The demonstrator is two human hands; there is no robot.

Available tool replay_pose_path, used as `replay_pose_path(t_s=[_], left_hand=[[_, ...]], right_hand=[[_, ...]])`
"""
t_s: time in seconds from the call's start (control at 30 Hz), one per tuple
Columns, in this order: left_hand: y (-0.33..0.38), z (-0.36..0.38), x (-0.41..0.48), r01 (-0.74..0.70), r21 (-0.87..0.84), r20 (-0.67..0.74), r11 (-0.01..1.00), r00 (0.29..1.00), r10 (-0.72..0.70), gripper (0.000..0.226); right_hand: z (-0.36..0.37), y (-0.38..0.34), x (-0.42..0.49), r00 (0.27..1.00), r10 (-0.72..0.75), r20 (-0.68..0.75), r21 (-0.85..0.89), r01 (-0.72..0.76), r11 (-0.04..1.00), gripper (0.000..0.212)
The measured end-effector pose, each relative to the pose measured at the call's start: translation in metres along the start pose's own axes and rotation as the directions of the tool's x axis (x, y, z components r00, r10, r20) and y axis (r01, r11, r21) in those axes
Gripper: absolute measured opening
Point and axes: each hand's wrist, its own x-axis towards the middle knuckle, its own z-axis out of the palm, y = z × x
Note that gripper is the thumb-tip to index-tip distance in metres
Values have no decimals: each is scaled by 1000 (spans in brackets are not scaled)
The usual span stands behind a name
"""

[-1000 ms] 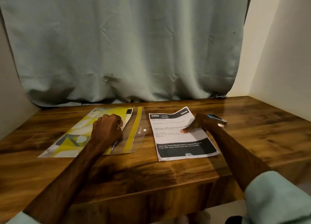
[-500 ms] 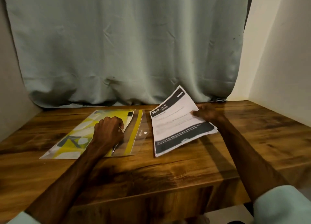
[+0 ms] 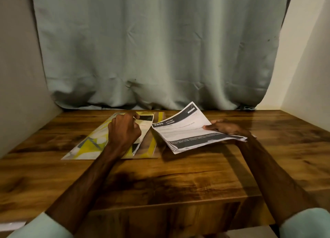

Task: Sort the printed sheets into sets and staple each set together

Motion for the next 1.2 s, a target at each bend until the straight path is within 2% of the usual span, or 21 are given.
replay_pose_path(t_s=[0.1,0.23,0.37,0.47,0.57,0.7,0.83,0.93,1.07,1.2], left_hand=[[0,-3,0,-5,-27,-33,1000,999,4,28],[0,-4,1,-3,-79,-27,997,1000,1,26],[-5,-8,5,-26,-103,0,994,1000,26,25],[-6,-10,6,-36,-111,22,993,999,39,25],[-8,-11,9,-56,-92,30,994,998,59,23],[-10,-11,11,-93,-49,98,994,990,97,24],[-9,-9,10,-121,-1,113,993,986,120,22],[-8,-9,9,-126,20,102,992,987,123,24],[-6,-8,6,-111,6,83,994,990,110,26],[-2,-9,4,-82,-30,89,996,992,84,29]], right_hand=[[18,-16,4,1000,-13,1,-25,13,1000,33],[41,-34,15,998,-34,-59,32,36,999,19],[69,-49,25,982,15,-187,163,16,987,22],[88,-55,30,962,38,-271,297,46,954,17],[104,-60,37,947,34,-320,349,84,933,15],[113,-63,41,933,62,-355,363,76,929,7],[121,-62,42,917,66,-393,364,90,927,23],[132,-66,39,920,34,-390,364,120,924,6],[159,-77,30,917,-27,-398,392,197,899,12],[194,-96,32,927,38,-374,501,168,849,18]])
